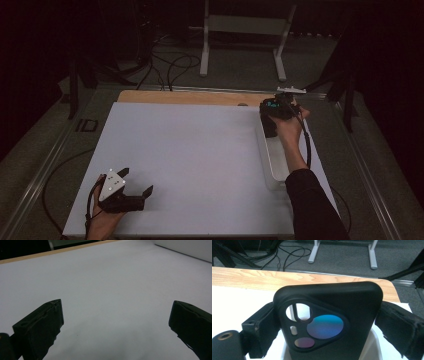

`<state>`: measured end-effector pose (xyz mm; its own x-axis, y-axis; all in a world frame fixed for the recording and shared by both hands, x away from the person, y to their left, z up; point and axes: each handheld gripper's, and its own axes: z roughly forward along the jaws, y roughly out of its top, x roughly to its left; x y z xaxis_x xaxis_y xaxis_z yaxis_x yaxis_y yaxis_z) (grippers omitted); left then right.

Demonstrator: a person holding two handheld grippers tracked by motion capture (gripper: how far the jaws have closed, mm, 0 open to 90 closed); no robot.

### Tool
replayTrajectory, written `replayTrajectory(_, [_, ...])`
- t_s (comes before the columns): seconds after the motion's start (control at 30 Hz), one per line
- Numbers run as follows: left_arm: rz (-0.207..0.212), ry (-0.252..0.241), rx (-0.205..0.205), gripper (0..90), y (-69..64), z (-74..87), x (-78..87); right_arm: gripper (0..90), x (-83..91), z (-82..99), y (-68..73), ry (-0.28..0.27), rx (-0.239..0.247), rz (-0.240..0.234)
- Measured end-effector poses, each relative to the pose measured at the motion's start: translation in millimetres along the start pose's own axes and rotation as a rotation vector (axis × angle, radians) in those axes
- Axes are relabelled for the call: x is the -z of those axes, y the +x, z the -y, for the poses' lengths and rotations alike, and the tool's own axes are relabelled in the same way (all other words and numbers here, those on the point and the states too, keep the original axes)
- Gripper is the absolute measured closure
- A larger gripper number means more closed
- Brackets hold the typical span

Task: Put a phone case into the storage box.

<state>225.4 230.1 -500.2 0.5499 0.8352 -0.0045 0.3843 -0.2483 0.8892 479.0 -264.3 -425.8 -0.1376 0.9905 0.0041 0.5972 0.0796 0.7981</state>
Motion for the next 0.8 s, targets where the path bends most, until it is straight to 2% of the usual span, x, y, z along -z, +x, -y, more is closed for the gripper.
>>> replayTrajectory(0.3, [-0.001, 0.0, 0.0, 0.2, 0.0, -0.1, 0.0, 7.6, 10.0, -4.8, -7.0, -0.044, -0.001, -0.002])
replayTrajectory(0.57, [-0.002, -0.001, 0.001, 0.3, 0.1, -0.3, 0.3, 7.6, 17.9, -6.2, -11.5, -0.048, 0.012, -0.008])
replayTrajectory(0.8, [0.001, 0.003, 0.0, 0.2, -0.1, -0.5, -0.8, 7.6, 30.5, -7.3, -7.4, -0.047, 0.081, -0.043])
